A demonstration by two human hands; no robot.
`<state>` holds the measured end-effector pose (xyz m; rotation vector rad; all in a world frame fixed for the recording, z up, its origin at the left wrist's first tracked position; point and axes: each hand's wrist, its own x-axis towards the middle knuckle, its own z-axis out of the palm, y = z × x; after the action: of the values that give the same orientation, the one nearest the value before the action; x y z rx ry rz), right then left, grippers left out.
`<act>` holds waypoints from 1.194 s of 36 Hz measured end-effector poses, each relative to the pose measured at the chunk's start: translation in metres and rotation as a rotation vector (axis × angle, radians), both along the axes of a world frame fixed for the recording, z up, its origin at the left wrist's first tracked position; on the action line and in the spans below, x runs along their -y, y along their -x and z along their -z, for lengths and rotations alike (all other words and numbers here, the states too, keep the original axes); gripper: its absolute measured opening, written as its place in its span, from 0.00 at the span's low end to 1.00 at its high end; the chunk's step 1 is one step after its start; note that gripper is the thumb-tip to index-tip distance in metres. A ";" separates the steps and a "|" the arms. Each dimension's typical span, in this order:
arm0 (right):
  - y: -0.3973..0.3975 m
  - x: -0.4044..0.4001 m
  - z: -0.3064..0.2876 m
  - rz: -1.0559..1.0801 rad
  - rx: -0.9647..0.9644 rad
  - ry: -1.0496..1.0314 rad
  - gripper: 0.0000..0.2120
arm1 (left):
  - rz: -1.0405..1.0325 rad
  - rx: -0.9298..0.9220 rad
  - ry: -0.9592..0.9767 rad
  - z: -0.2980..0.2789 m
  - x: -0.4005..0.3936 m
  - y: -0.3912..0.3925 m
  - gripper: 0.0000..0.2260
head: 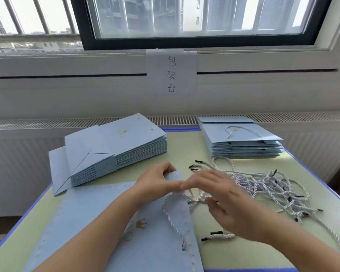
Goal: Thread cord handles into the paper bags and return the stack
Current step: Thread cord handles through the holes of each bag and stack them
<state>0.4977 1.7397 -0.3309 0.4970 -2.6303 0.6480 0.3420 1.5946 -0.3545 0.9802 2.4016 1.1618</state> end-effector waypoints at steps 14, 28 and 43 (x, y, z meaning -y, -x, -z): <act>0.023 -0.016 -0.004 0.172 0.339 -0.288 0.05 | 0.017 0.183 -0.012 -0.009 0.004 -0.007 0.25; 0.042 0.008 0.013 0.129 0.052 -0.185 0.10 | 0.143 0.477 -0.359 -0.009 0.019 -0.003 0.22; 0.047 0.001 0.003 0.189 0.065 0.264 0.03 | 0.147 0.486 -0.367 -0.013 0.022 -0.004 0.17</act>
<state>0.4503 1.7388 -0.3341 0.1496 -2.5568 0.9439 0.3458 1.5728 -0.3411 0.8327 1.7482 1.6009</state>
